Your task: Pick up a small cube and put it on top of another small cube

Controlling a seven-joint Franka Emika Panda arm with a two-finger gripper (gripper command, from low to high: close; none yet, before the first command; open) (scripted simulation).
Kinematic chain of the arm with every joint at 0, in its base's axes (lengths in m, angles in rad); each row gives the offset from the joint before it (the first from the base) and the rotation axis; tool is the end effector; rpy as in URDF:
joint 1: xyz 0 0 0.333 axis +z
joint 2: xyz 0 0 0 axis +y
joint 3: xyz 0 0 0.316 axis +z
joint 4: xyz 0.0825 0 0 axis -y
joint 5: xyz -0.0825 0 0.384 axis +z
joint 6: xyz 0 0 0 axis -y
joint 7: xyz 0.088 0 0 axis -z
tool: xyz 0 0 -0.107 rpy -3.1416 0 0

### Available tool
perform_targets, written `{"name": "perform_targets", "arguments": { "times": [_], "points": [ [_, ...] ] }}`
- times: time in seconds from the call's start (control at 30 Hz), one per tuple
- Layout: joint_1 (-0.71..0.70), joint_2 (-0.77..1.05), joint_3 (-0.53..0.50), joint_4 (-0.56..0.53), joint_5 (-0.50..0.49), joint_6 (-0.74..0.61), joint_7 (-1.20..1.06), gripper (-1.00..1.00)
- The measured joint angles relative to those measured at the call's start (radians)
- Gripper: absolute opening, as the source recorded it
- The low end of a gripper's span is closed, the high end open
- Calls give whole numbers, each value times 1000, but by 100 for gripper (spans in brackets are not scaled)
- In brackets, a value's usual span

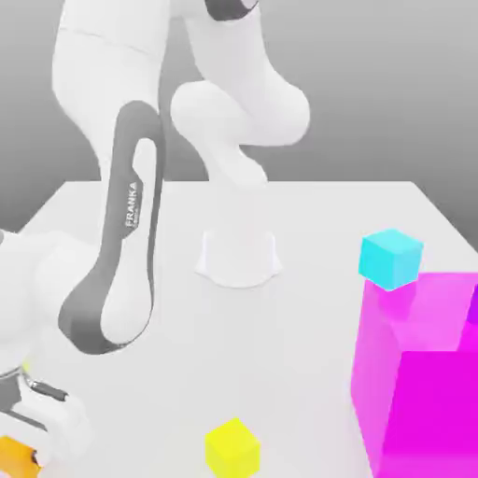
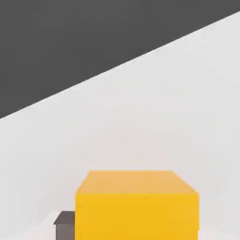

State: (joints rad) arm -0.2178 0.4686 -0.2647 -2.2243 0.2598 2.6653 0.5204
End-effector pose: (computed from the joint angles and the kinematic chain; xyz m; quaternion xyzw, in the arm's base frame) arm 0.4765 -0.2635 0.1674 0.8232 -0.5677 0.0002 0.0002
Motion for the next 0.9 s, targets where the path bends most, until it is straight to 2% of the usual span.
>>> {"name": "perform_targets", "arguments": {
  "times": [0.1,0.3,0.5,0.8,0.9],
  "points": [
    [44,-106,11,-27,-39,-77,-1,-100],
    [161,-319,130,-82,-83,-231,-84,-100],
    [342,-533,223,-138,-118,-386,-177,-100],
    [513,-862,376,-222,-176,-615,-317,-100],
    [542,-889,407,-277,-184,-583,-340,-100]
  ]
}}
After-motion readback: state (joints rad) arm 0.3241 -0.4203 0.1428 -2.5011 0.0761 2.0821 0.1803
